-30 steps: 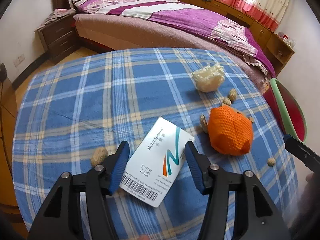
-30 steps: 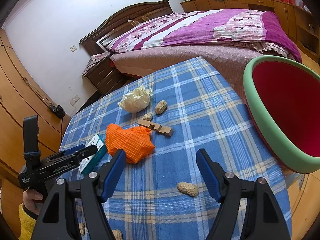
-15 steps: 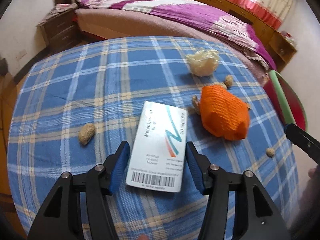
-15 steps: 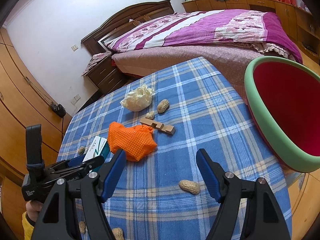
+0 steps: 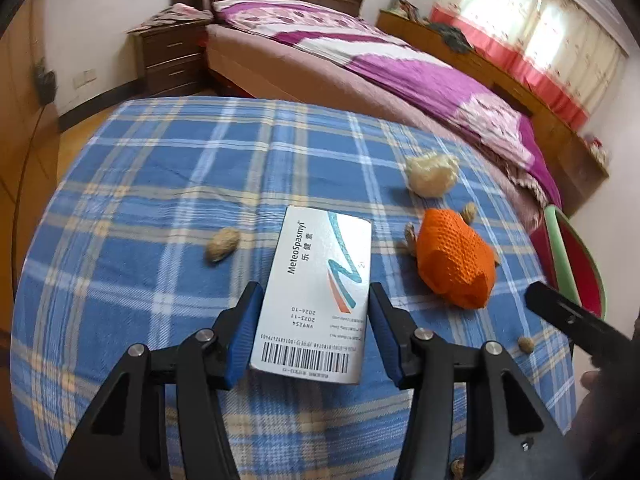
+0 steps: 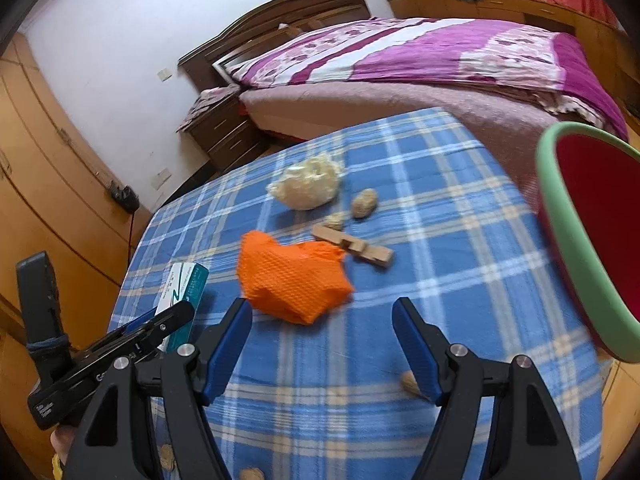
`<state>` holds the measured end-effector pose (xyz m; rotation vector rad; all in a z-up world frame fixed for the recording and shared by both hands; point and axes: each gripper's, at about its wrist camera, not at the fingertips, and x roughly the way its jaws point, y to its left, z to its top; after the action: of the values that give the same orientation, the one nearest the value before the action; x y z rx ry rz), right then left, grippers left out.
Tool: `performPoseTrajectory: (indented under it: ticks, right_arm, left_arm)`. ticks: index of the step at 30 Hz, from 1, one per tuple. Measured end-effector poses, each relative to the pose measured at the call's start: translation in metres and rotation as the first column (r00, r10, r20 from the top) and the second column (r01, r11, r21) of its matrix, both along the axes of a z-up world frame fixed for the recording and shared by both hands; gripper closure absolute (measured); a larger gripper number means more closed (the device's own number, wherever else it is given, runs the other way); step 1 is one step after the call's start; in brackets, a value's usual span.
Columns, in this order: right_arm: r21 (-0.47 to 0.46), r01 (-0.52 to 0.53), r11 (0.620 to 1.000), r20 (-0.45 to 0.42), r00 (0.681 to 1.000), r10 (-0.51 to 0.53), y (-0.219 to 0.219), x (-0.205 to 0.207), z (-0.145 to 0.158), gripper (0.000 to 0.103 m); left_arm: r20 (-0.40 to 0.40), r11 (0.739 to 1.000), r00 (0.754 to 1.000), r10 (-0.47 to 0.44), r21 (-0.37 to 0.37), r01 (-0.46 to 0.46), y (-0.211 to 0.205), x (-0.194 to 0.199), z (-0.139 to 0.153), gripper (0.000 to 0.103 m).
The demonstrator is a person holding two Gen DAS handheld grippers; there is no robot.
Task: Collect trash
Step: 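Grasp the orange mesh bag with the right tool while the left tool holds the medicine box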
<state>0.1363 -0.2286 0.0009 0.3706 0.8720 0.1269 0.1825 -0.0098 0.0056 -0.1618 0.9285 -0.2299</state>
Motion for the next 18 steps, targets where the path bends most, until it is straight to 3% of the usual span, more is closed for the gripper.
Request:
performPoseTrajectory:
  ticks: [10, 11, 13, 18]
  right_arm:
    - [-0.037, -0.068, 0.997, -0.015, 0.998, 0.068, 0.031, 0.033, -0.013, 0.029]
    - [-0.039, -0.069, 0.997, -0.025, 0.997, 0.068, 0.032, 0.036, -0.017, 0.032]
    - [-0.048, -0.069, 0.996, -0.042, 0.997, 0.067, 0.034, 0.04, -0.022, 0.051]
    - [-0.069, -0.086, 0.994, -0.045, 0.996, 0.083, 0.038, 0.036, -0.027, 0.069]
  left_arm:
    - [-0.006, 0.998, 0.999, 0.054, -0.026, -0.054, 0.013, -0.003, -0.005, 0.049]
    - [-0.008, 0.998, 0.999, 0.053, -0.027, -0.053, 0.013, -0.003, -0.006, 0.049]
    - [-0.008, 0.998, 0.999, 0.051, -0.029, -0.051, 0.013, -0.004, -0.006, 0.049]
    - [-0.006, 0.998, 0.999, 0.049, -0.036, -0.05, 0.013, -0.006, -0.005, 0.049]
